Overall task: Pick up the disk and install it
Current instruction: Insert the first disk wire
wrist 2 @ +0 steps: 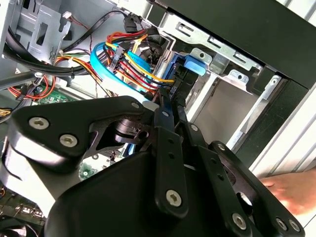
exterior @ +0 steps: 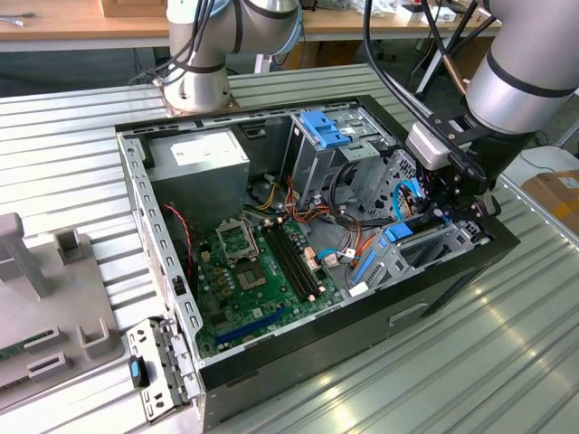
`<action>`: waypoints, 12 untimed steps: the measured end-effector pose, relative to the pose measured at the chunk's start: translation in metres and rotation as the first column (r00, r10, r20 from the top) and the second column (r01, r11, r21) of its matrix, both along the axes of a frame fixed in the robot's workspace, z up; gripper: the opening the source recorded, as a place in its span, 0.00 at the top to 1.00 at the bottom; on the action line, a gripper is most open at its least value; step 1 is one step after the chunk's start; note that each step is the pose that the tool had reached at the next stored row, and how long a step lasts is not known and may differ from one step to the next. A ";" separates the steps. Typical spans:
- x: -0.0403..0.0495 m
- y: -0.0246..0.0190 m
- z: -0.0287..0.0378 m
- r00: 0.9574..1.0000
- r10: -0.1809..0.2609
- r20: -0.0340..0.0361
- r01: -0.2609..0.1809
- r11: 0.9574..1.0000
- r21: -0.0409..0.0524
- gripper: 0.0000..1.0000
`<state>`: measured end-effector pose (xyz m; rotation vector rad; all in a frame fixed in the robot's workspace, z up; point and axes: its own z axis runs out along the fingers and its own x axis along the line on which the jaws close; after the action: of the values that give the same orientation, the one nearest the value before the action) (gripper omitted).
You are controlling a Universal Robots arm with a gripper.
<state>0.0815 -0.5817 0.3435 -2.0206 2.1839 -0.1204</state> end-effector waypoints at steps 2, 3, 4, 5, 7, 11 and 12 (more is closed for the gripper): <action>0.0000 0.0000 0.0023 1.000 0.000 0.000 0.000 1.000 0.000 0.84; 0.0000 0.0000 0.0028 1.000 0.000 0.000 0.000 1.000 0.000 0.84; 0.0000 0.0000 0.0027 1.000 0.000 0.000 0.000 1.000 0.000 0.84; 0.0000 0.0000 0.0028 1.000 0.000 0.000 0.000 1.000 0.000 0.84; 0.0000 0.0000 0.0030 1.000 0.001 0.000 -0.001 1.000 0.000 0.84; 0.0000 0.0000 0.0024 1.000 0.008 0.000 -0.008 1.000 0.000 0.84; 0.0000 0.0000 0.0023 1.000 0.008 0.000 -0.008 1.000 0.000 0.84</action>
<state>0.0815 -0.5817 0.3459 -2.0293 2.1757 -0.1197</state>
